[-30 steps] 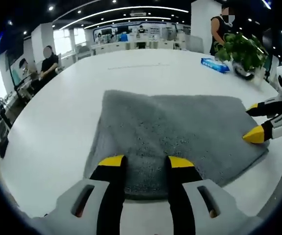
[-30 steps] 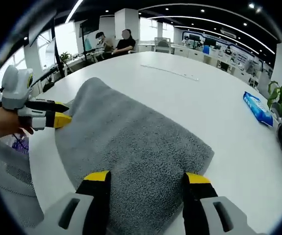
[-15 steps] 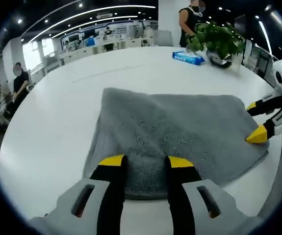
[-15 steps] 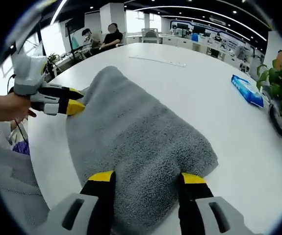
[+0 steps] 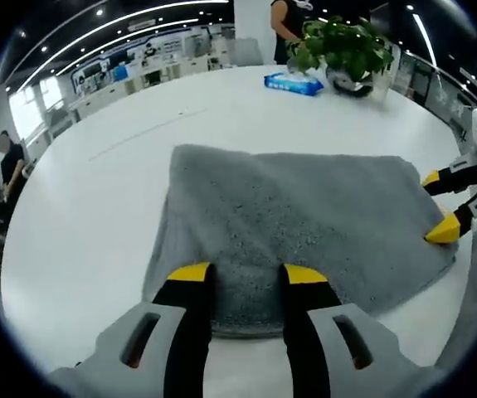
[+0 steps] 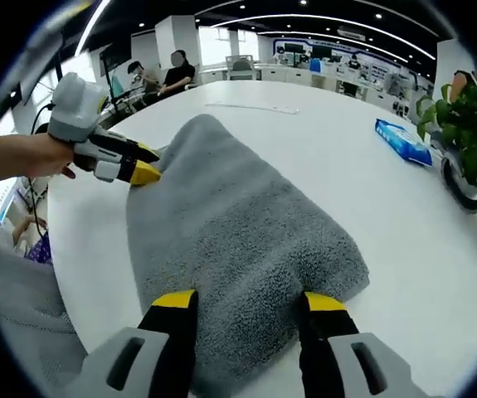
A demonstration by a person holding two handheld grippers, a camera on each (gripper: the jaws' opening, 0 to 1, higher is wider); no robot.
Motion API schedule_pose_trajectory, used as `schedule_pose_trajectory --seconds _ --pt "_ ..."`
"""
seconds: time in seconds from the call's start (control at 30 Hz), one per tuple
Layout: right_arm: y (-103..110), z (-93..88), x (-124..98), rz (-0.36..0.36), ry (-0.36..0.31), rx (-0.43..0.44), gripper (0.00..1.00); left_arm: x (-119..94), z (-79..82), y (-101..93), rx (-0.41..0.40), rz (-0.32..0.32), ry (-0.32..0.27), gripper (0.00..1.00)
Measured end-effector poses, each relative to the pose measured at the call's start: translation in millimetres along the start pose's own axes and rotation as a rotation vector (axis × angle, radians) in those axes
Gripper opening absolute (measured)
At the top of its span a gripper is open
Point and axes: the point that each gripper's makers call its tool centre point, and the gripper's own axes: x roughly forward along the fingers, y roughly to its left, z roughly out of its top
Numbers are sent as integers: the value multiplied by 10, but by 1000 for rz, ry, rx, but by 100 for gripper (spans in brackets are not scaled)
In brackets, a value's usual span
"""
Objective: Open the folded towel by lifting each exposed corner and separating the folded layers until the towel lies flat within the target outline without major curled edges
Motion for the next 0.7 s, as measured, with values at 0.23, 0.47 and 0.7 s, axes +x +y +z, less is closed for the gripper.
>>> schedule_pose_trajectory --seconds 0.23,0.47,0.7 --pt "10 -44 -37 5 3 5 46 103 92 -13 88 -39 56 30" --pt "54 -83 -72 8 10 4 46 220 220 -13 132 -46 54 30" --pt "115 -125 -111 29 14 6 46 357 380 3 209 -64 62 29"
